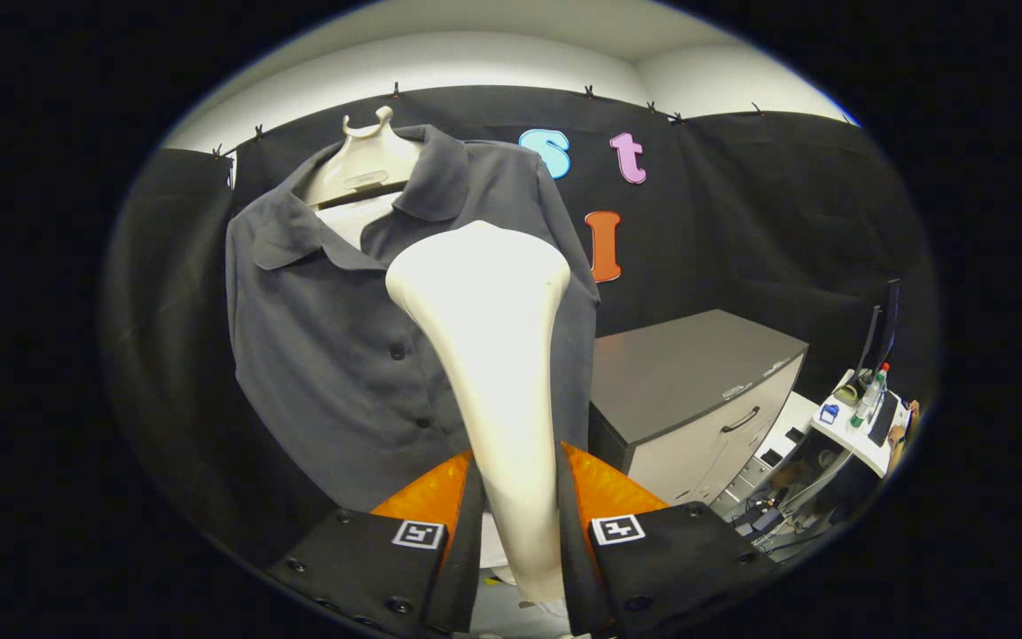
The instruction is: Iron the clothes twice with a garment steamer, once on the left side and once on the right side.
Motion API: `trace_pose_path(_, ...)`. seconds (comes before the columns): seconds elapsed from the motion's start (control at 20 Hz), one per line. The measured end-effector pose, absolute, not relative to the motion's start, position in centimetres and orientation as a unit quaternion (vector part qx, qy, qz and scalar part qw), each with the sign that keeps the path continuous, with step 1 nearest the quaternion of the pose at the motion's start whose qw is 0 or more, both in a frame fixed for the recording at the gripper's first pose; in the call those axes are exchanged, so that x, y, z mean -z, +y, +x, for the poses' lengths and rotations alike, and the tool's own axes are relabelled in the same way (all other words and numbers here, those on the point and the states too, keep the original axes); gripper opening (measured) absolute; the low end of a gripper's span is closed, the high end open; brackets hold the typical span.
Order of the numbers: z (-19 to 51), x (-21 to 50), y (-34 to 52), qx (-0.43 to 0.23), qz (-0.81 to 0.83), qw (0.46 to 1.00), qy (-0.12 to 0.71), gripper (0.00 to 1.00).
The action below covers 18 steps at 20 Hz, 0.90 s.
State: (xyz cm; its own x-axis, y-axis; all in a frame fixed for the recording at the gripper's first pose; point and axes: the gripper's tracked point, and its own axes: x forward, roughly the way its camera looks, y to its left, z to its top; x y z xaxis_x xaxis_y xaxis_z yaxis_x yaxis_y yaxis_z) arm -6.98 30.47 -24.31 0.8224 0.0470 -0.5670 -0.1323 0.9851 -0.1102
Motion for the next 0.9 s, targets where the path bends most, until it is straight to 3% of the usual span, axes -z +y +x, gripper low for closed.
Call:
trace_pose_path(0.5,-7.1,22.8,41.8,-0.096,-0.085,0.960,0.249,0.46)
trace_pose_path(0.9,-6.5,26.7,45.9,-0.112,-0.103,0.951,0.270,0.46)
